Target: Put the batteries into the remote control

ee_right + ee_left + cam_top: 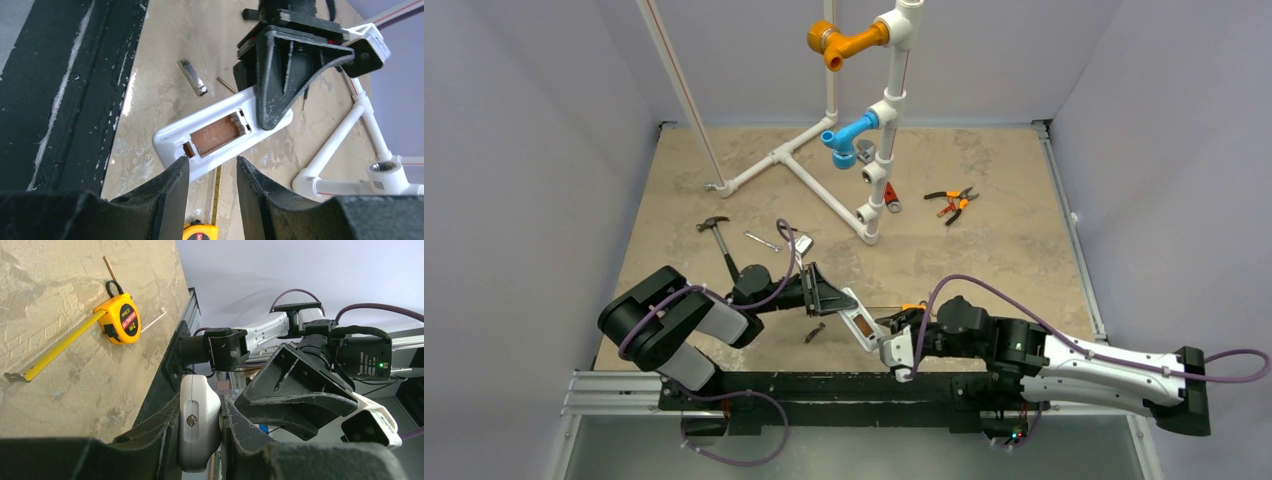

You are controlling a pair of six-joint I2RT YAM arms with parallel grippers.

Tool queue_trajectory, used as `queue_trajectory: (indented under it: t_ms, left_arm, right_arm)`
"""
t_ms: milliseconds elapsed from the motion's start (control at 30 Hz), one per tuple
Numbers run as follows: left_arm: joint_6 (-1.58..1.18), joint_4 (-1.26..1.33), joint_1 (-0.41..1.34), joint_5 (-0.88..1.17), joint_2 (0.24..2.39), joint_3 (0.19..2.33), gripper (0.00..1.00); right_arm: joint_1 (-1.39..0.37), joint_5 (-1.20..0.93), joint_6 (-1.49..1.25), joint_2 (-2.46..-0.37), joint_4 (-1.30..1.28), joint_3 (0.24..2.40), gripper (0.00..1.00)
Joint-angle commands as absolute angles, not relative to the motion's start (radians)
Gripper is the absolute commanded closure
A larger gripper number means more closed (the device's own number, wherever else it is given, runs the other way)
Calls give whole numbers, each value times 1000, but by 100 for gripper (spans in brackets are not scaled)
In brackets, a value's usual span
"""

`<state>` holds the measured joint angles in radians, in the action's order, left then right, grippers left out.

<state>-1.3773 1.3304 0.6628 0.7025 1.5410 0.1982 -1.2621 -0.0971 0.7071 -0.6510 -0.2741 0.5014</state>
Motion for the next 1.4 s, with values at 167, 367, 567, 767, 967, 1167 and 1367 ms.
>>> queue_trajectory:
  t_ms: [167, 367, 567, 767, 967, 1167, 1367]
  left_arm:
    - [-1378, 1425, 667, 696, 1582, 230, 100]
    - [-1378, 1424, 667, 712, 1606, 251, 100]
    - [-1381, 1425, 667, 732, 1611, 265, 100]
    - [-1385, 1425, 668, 749, 1612, 274, 100]
    - [-1385, 1425, 668, 755, 1607, 274, 100]
    - [-1385, 1425, 666, 755, 1611, 269, 100]
    - [-1382, 1425, 665, 756, 1615, 273, 100]
  right_arm:
    - [-1256, 236, 391, -575, -86, 488, 61]
    - [-1249, 833, -112, -570, -175, 517, 51]
    - [-1023, 844, -683, -688, -658, 647, 48]
    - [-842, 685, -795, -736, -688, 604, 44]
    - [-609, 436, -738, -807, -555, 535, 45]
    - [-510, 301, -705, -917, -480, 526, 49]
    - [-477, 357, -699, -936, -390, 504, 51]
